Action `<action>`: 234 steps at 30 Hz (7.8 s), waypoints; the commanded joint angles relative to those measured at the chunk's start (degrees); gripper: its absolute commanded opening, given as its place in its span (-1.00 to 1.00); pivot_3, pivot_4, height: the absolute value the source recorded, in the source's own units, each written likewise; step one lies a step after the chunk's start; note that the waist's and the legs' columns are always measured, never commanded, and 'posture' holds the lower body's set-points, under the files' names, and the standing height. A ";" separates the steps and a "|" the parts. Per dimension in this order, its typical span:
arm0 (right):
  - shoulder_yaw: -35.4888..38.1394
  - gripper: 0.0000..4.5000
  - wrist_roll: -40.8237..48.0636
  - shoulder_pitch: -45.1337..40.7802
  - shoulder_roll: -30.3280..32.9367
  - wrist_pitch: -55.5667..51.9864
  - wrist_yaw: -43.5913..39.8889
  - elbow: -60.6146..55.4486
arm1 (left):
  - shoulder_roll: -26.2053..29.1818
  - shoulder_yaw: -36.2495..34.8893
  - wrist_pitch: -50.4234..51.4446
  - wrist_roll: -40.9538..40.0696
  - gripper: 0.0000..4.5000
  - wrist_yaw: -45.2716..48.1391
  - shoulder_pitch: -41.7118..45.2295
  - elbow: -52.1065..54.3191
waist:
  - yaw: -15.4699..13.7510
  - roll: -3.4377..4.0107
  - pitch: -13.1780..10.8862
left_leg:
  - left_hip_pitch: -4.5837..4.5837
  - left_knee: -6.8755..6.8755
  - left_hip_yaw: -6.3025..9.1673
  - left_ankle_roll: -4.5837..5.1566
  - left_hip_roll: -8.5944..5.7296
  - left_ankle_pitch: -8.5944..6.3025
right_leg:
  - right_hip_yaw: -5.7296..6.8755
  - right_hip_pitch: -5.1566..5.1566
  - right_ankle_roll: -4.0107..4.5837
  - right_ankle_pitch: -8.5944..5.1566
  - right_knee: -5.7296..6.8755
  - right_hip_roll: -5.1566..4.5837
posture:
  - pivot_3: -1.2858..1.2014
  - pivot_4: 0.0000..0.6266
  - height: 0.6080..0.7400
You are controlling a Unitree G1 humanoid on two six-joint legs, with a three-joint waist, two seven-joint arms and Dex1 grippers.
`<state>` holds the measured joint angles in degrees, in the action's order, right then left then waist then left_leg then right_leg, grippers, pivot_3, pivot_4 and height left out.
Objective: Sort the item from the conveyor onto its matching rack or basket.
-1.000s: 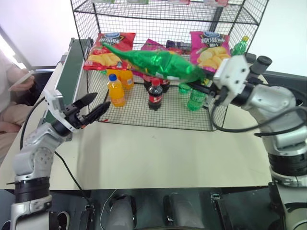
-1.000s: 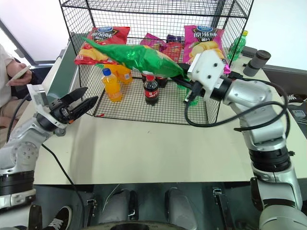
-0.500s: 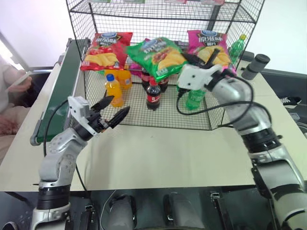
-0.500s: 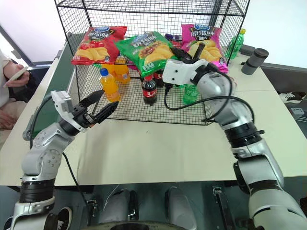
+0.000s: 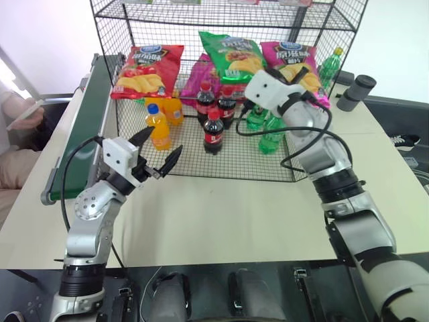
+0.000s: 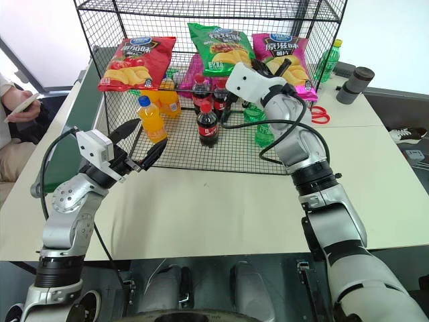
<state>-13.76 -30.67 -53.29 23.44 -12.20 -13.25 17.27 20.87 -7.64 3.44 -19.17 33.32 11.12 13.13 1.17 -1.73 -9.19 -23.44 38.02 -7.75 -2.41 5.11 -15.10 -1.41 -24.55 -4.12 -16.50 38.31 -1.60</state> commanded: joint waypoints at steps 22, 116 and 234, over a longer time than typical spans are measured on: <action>-0.11 0.81 7.31 -0.04 -2.90 -5.67 -11.27 -10.47 | -1.07 1.38 -1.23 0.20 1.00 -2.37 1.00 2.09 | 0.02 0.01 0.01 | 0.01 -0.02 0.01 0.02 0.02 -0.01 | 0.01 0.00 0.00 0.00 -0.01 0.03 | 0.03 -0.52 1.00; 3.38 0.05 20.60 0.61 0.95 14.60 -20.84 -5.08 | -3.82 4.97 -1.58 0.99 1.00 -2.87 1.13 2.02 | 0.01 0.03 -0.01 | 0.00 -0.02 0.01 0.31 0.03 -0.18 | 0.02 0.00 0.00 0.00 -0.03 0.02 | 0.03 -0.52 1.00; 4.25 -0.99 22.26 -2.48 1.56 20.74 -19.49 4.42 | -5.89 6.98 -1.67 1.31 1.00 -3.78 1.37 2.55 | -0.11 0.05 -0.02 | 0.03 0.00 0.02 0.34 0.05 -0.19 | 0.03 0.05 0.00 0.00 -0.05 0.04 | 0.03 -0.52 1.00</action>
<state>-10.38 -7.77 -53.44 25.23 6.68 -34.34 21.25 15.06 -0.74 2.97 -17.96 29.73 11.97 13.79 1.06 -1.68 -9.21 -23.42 38.02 -7.73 -2.08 5.17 -15.29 -1.39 -24.50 -4.12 -16.50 38.26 -1.56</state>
